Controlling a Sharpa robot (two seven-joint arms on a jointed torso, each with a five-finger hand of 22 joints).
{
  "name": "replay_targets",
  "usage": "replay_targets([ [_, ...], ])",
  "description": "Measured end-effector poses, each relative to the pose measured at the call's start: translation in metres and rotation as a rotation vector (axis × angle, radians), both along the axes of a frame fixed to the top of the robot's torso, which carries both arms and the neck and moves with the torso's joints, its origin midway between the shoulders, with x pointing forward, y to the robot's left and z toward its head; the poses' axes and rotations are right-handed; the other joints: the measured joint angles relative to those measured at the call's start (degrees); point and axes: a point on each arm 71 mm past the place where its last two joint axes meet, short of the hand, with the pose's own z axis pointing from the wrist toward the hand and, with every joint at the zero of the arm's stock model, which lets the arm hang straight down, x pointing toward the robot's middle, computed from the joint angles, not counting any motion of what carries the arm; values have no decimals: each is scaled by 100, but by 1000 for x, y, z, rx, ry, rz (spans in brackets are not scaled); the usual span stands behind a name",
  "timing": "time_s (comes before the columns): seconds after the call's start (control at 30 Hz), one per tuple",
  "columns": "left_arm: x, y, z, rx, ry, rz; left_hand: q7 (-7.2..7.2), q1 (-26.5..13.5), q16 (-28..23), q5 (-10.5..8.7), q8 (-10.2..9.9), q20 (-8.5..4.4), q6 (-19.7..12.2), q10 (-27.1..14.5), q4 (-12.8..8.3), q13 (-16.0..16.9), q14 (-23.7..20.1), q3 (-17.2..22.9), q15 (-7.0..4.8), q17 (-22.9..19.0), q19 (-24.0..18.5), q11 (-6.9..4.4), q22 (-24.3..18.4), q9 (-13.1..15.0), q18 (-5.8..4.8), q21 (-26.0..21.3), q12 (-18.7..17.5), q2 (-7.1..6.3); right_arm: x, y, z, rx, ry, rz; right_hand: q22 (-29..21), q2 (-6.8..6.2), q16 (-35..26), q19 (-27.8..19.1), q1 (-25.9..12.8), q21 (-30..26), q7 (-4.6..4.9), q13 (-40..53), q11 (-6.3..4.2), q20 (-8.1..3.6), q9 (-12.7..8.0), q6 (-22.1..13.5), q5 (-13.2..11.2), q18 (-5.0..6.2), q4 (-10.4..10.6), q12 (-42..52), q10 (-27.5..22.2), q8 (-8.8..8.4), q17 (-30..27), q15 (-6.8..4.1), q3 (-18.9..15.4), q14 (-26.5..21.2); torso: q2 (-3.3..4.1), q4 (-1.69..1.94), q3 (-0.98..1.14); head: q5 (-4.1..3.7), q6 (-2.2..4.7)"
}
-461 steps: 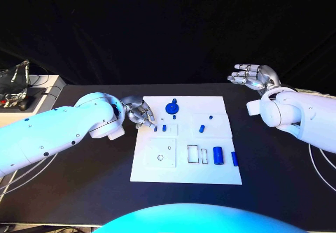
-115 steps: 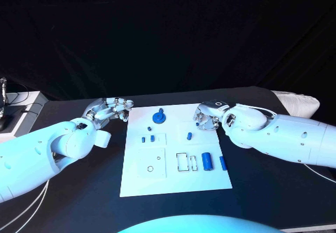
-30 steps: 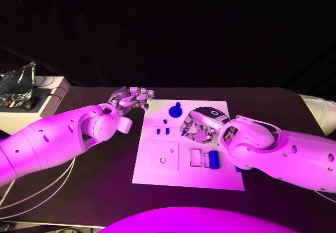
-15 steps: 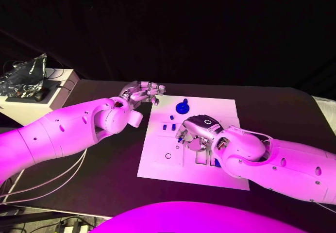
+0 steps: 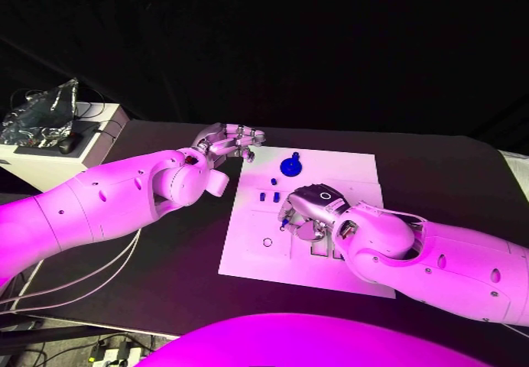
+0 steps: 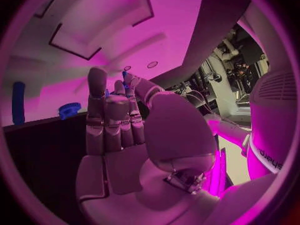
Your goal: Assemble the parts on the task board
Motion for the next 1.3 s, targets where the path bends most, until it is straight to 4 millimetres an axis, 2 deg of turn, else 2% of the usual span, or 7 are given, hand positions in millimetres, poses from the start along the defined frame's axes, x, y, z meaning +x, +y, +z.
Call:
replay_targets([
  [0.17,0,1,0,1,0,1,0,0,0,0,0,0,0,0,0,0,0,0,0,0,0,0,0,0,0,0,0,0,-3,2,0,-3,2,11,258,0,0,109,0,-266,15,0,1,-7,2,11,0,1,0,9,-1,-5,0,0,0,0,0,1,5,8,-1],
  [0.7,0,2,0,5,2,3,0,0,-22,0,24,0,0,0,0,-14,0,0,0,6,0,0,-1,0,0,-31,0,0,-5,1,-1,-11,4,15,258,0,-1,110,1,-266,24,-4,-12,-7,3,17,-13,1,0,23,11,8,0,0,-2,0,-3,1,5,55,-1],
  [1.3,0,3,-1,8,4,4,0,0,-22,0,24,0,0,0,0,-32,0,0,0,13,-1,0,3,0,0,-65,0,0,-2,-1,-2,-21,4,10,257,-1,-4,109,2,-266,31,-5,-11,-5,2,7,2,1,-7,1,10,-4,0,0,-10,0,-3,-1,2,46,-1],
])
